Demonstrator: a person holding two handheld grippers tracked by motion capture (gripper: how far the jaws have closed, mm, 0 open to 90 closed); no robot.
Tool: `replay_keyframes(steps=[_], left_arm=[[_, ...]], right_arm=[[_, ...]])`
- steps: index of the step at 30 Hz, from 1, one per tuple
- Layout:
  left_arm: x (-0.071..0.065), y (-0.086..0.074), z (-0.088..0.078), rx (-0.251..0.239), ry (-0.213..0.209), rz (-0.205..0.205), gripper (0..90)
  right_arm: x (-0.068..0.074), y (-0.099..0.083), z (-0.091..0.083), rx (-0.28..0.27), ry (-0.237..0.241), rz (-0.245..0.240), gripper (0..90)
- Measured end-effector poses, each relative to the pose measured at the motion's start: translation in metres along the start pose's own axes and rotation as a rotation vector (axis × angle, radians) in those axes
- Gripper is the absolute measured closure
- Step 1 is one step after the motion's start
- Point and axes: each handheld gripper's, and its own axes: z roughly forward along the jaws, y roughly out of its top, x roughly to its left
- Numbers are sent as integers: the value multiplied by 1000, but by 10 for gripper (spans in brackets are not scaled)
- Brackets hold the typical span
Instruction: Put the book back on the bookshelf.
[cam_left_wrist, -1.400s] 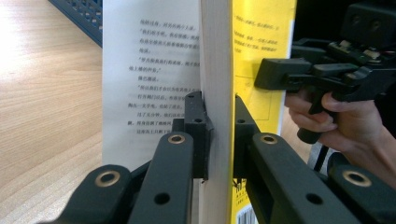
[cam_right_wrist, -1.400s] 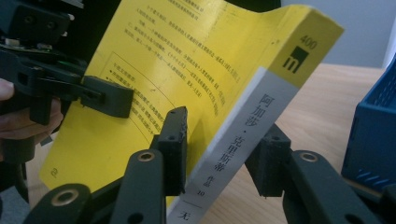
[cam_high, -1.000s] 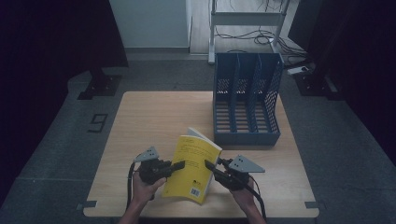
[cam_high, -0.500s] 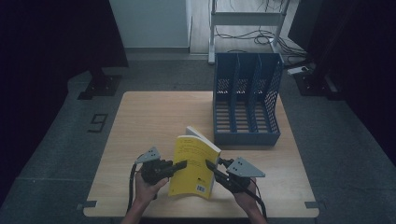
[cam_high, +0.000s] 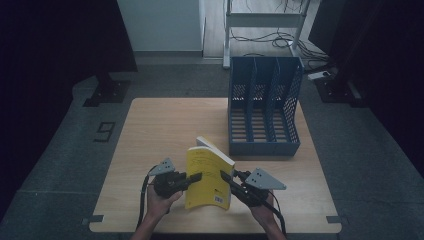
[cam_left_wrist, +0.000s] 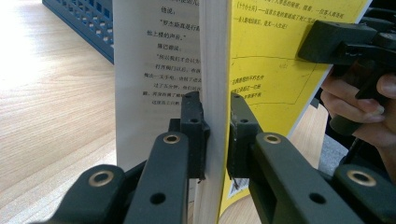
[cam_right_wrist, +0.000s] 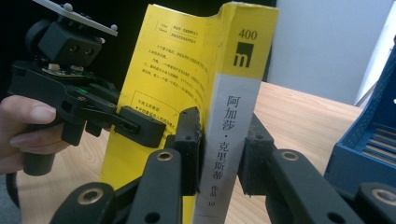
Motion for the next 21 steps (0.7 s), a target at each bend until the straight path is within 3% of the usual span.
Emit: replay_keyframes(steps=[8, 18, 21], left_arm=[[0, -1, 2, 0, -3, 8, 802], [-2, -1, 3, -1, -11, 21, 801], [-3, -1, 3, 0, -9, 24, 801]], right_arm=[[-5, -3, 2, -7, 23, 44, 729], [-4, -6, 6, 13, 33, 24, 719], [-3, -7, 8, 24, 19, -1, 710]])
